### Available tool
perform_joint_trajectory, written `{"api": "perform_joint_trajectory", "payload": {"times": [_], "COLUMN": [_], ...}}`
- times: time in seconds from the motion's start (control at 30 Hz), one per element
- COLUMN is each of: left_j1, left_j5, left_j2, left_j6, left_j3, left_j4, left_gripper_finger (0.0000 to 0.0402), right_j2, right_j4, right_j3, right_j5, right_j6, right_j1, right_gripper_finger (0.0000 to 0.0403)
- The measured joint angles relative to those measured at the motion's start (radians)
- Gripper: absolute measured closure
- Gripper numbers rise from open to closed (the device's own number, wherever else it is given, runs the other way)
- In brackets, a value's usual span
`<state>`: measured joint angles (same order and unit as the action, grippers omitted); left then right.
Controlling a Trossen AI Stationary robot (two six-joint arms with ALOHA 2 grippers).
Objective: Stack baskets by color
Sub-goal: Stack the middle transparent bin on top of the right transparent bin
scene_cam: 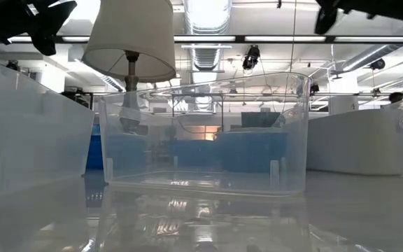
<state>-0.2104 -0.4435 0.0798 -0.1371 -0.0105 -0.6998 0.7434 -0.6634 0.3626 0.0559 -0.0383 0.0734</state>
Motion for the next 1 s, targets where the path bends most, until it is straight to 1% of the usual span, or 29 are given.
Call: {"api": "perform_joint_trajectory", "payload": {"times": [0.1,0.2,0.3,0.4,0.47,0.6,0.77,0.9,1.0], "left_j1": [0.001,0.001,0.001,0.001,0.001,0.001,0.001,0.001,0.001], "left_j5": [0.000,0.000,0.002,0.010,0.018,0.019,0.020,0.024,0.024], "left_j2": [-0.001,0.001,0.002,0.002,0.003,0.002,-0.002,-0.002,-0.001], "left_j6": [0.001,0.024,0.027,0.027,0.027,0.028,0.029,0.029,0.028], "left_j3": [0.000,0.000,0.000,0.000,0.000,-0.001,-0.001,-0.001,-0.001], "left_j4": [0.000,0.000,0.000,0.000,-0.001,-0.007,-0.032,-0.033,-0.034], "left_gripper_finger": [0.0259,0.0259,0.0259,0.0259,0.0259,0.0259,0.0259,0.0259,0.0259], "right_j2": [0.105,0.208,0.288,0.371,0.424,0.526,0.683,0.781,0.856], "right_j4": [0.032,0.152,0.246,0.417,0.567,0.826,1.148,1.334,1.428], "right_j3": [0.091,0.184,0.310,0.436,0.520,0.727,0.966,1.133,1.222], "right_j5": [0.055,0.121,0.176,0.211,0.237,0.288,0.285,0.283,0.227], "right_j6": [0.042,0.082,0.092,0.069,0.041,-0.032,-0.118,-0.171,-0.209], "right_j1": [0.056,0.122,0.185,0.240,0.271,0.325,0.367,0.385,0.390], "right_gripper_finger": [0.0394,0.0394,0.0394,0.0394,0.0394,0.0394,0.0394,0.0394,0.0394]}}
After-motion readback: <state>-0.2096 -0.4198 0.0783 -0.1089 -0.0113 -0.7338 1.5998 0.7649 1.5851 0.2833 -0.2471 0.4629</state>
